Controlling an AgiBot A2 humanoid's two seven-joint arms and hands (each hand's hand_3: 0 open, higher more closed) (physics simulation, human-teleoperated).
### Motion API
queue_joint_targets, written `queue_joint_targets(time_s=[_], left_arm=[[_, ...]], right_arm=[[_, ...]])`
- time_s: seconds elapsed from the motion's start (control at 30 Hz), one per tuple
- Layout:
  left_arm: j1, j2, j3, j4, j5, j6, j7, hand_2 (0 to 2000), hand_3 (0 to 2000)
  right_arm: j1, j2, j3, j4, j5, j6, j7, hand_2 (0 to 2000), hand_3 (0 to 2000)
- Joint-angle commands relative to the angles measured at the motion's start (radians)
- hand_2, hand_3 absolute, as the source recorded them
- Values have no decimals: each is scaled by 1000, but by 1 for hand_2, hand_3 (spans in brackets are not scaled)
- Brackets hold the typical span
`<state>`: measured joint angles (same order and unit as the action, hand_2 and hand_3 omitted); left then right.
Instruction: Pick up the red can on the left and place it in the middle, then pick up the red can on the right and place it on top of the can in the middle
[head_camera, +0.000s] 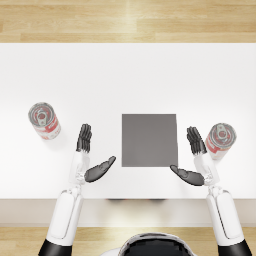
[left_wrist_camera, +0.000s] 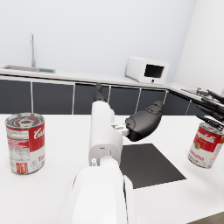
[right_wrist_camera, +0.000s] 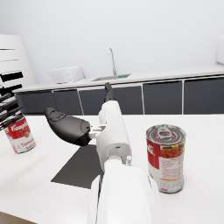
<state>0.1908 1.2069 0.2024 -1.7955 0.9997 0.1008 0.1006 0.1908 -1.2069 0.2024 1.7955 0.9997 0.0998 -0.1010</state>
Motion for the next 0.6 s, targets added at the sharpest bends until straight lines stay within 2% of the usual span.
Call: queue_joint_targets(time_s=[0.03, 0.6], left_arm=[[0, 0, 0, 0, 0, 0, 0, 0, 0], [0, 0, 0, 0, 0, 0, 0, 0, 0]], right_arm=[[0, 0, 0, 0, 0, 0, 0, 0, 0], [0, 0, 0, 0, 0, 0, 0, 0, 0]])
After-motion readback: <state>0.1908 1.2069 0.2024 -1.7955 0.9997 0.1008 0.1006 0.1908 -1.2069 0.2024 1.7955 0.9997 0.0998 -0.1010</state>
